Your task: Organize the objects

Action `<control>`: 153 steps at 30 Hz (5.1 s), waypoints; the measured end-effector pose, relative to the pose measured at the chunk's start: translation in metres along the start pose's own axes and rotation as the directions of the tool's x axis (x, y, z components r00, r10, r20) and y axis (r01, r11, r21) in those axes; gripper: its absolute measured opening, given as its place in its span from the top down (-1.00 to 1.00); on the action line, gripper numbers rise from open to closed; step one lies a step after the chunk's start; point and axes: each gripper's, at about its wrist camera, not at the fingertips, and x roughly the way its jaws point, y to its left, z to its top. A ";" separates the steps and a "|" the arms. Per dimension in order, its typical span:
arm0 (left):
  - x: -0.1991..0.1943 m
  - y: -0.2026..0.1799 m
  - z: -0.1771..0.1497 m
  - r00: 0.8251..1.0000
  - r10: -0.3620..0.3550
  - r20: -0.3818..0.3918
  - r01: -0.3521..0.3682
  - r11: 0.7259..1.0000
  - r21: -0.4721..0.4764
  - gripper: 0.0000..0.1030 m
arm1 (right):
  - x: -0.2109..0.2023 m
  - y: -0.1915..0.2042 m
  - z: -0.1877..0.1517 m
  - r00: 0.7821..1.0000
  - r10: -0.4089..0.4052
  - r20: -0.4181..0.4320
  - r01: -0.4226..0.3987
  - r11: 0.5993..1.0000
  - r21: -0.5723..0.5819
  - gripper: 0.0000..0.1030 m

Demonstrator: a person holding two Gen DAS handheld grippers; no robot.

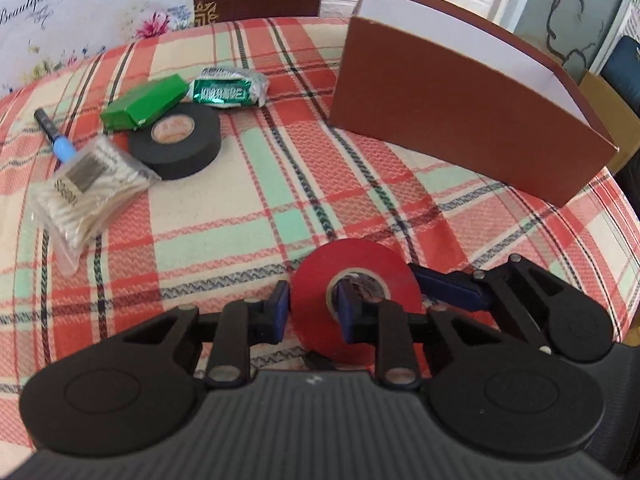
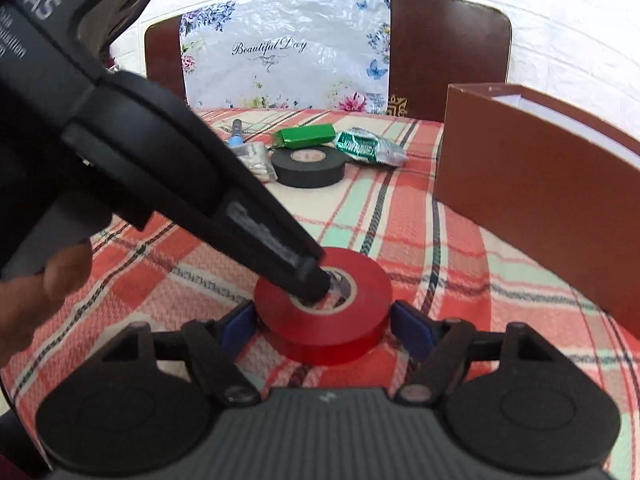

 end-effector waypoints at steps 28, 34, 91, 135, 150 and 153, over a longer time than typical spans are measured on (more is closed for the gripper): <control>0.033 -0.147 0.121 0.966 -0.128 0.224 0.068 0.963 0.260 0.25 | -0.047 -0.165 0.026 0.861 -0.431 0.268 0.342 0.883 0.321 -0.54; 0.002 -0.142 0.094 0.956 -0.089 0.280 0.005 0.958 0.287 0.25 | -0.063 -0.128 0.017 0.831 -0.456 0.318 0.349 0.874 0.338 -0.54; -0.004 0.196 0.000 0.986 0.006 0.164 0.071 0.885 -0.460 -0.09 | 0.105 0.069 0.093 0.987 0.154 0.046 -0.154 0.988 -0.016 -0.70; 0.038 -0.153 0.116 0.921 -0.329 0.210 0.273 0.928 0.255 0.39 | -0.046 -0.157 0.048 0.818 -0.514 0.258 0.408 0.836 0.368 -0.33; 0.000 -0.130 0.068 0.913 -0.227 0.340 0.128 0.948 0.290 0.17 | -0.064 -0.112 0.012 0.755 -0.549 0.360 0.428 0.827 0.364 -0.59; -0.012 -0.111 0.051 0.910 -0.191 0.369 0.092 0.959 0.270 0.14 | -0.068 -0.088 0.005 0.769 -0.505 0.392 0.401 0.858 0.320 -0.60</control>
